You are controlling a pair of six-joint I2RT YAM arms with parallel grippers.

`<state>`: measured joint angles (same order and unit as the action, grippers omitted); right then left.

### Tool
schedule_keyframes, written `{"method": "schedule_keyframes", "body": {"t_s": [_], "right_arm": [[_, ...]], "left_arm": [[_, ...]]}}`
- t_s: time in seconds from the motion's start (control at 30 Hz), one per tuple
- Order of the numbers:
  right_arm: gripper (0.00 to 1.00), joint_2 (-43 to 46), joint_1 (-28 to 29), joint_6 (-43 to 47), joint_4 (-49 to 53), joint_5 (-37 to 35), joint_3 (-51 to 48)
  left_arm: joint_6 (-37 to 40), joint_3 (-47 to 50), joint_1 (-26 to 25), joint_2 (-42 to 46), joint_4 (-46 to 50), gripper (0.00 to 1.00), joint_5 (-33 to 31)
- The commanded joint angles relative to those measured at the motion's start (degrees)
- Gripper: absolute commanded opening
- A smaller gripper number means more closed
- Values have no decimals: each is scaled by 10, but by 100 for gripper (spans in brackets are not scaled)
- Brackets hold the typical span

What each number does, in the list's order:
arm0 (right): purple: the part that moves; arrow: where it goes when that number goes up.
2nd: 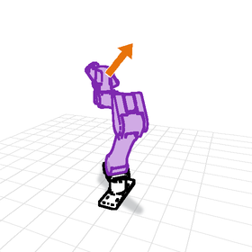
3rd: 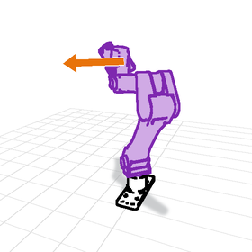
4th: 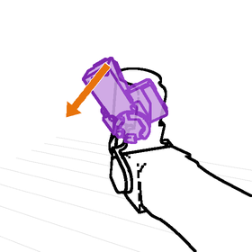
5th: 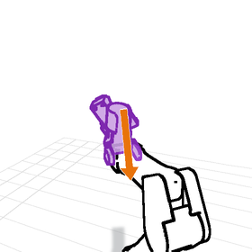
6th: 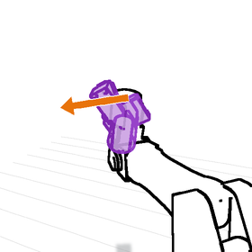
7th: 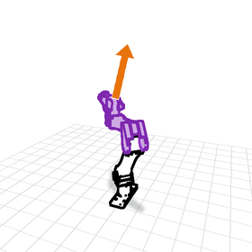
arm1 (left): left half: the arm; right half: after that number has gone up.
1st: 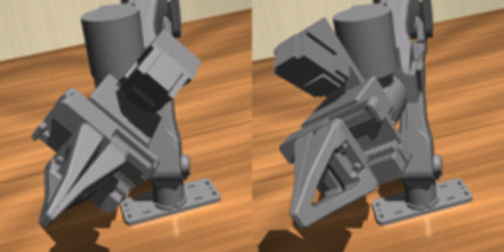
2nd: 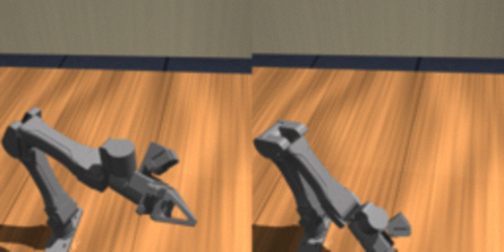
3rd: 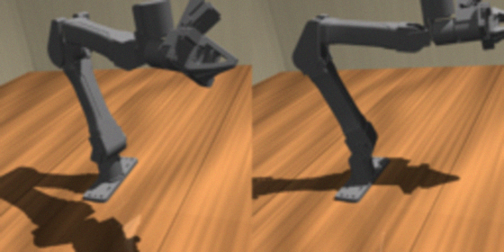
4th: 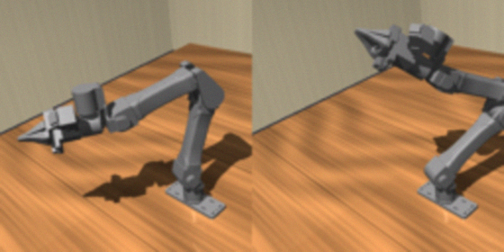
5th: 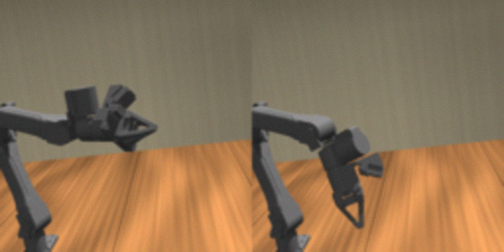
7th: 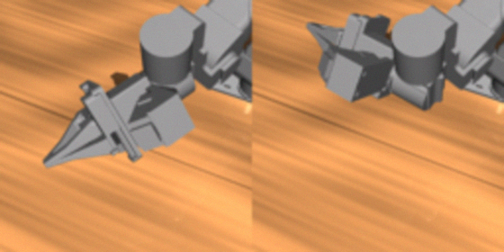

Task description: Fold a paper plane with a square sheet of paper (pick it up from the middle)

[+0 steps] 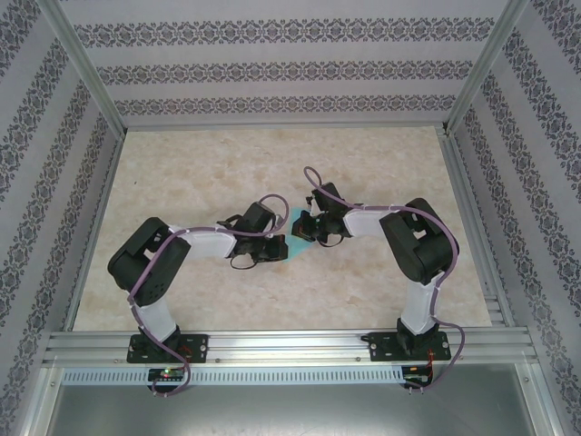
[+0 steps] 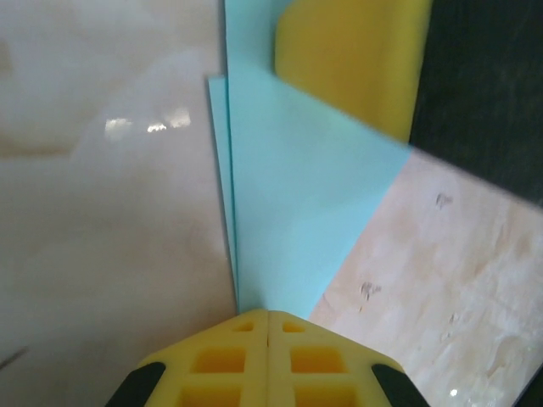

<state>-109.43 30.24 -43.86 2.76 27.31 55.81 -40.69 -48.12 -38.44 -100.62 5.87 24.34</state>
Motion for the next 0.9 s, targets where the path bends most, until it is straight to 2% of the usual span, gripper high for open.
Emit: {"method": "schedule_keyframes", "body": {"t_s": [0.0, 0.27, 0.4, 0.5, 0.57, 0.7, 0.87], "right_arm": [[5, -43, -9, -1, 43, -59, -1], [5, -48, -9, -1, 49, -58, 4], [7, -22, -9, 3, 56, -41, 19], [17, 26, -9, 5, 57, -38, 34], [27, 62, -12, 5, 51, -52, 38], [40, 105, -25, -14, 33, -85, 10], [46, 122, -33, -47, 13, -115, -37]], "left_arm": [[25, 29, -14, 19, 62, 0, 31], [39, 35, -24, 26, 94, 0, 13], [39, 9, -24, 40, 113, 3, -23], [25, -19, -19, 62, 114, 8, -64], [15, -36, -15, 74, 109, 10, -92], [-6, -45, -3, 89, 92, 17, -129], [-27, -30, 17, 102, 64, 30, -158]]}}
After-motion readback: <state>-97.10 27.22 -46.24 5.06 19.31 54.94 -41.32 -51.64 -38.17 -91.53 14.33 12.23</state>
